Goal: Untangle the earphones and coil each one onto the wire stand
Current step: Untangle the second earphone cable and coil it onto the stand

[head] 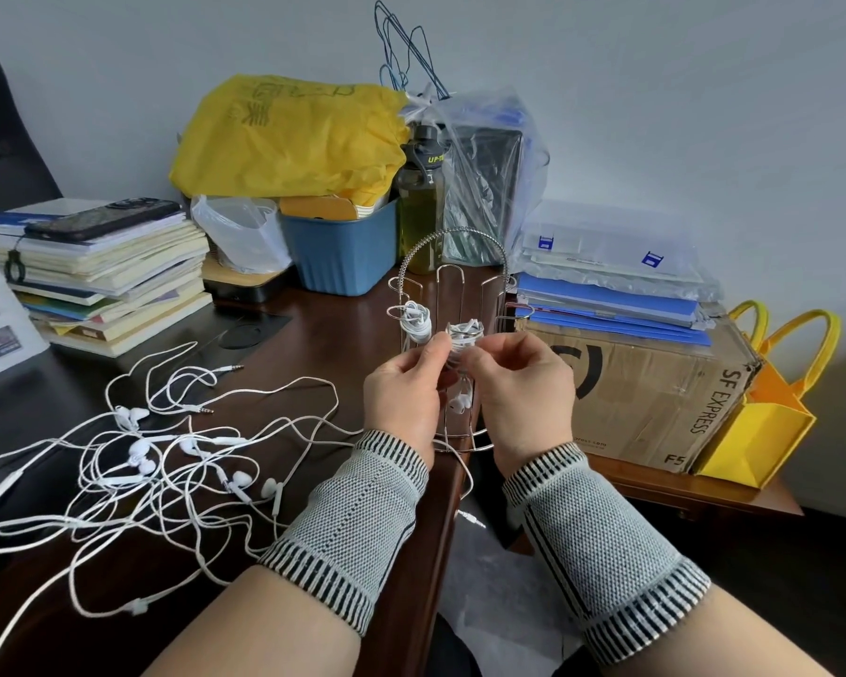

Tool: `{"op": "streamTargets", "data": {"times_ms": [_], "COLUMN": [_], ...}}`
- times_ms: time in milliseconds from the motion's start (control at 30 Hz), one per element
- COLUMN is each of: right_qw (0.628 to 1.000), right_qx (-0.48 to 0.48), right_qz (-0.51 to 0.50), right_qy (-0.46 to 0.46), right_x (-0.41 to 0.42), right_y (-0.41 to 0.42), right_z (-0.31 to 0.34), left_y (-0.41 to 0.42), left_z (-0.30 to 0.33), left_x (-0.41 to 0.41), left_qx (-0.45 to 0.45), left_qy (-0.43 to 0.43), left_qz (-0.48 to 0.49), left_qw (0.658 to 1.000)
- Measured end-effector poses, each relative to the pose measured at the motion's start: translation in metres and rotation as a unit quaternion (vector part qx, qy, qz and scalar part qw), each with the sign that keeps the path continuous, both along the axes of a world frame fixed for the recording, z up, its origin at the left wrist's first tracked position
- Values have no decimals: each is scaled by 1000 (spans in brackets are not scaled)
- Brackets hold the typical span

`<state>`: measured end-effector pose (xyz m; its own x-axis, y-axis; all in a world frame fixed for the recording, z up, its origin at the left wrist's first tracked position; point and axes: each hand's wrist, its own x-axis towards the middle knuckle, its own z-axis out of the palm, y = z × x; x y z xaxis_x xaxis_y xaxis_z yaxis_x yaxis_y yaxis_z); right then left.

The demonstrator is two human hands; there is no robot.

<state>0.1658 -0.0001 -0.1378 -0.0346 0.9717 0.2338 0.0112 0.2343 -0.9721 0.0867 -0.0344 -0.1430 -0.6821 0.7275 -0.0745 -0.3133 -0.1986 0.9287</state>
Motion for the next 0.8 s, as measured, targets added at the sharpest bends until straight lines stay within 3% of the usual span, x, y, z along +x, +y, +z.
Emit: {"op": "streamTargets", "data": {"times_ms": [167, 300, 433, 567, 700, 800], "right_qw": [995, 996, 997, 984, 976, 976], "right_qx": [72, 67, 31, 18, -7, -14], "right_qz": [-30, -25, 62, 144, 215, 215], "right_qy": [-56, -54, -42, -106, -46, 17], "right_x": [1, 3, 6, 8, 11, 9], "right_y": [9, 12, 12, 17, 18, 15], "right_z": [-1, -9, -4, 1, 3, -1], "left_y": [-1, 0, 0, 1, 2, 3], "left_z": [0, 1, 0, -1, -3, -3], "left_x": [0, 1, 0, -1, -2, -2], "left_qx": [-2, -2, 0, 6, 12, 15], "left_qy": [-8, -14, -14, -12, -11, -5], "left_qz": [1, 1, -1, -6, -16, -17], "left_qw": [1000, 1000, 1000, 1000, 1000, 1000]}}
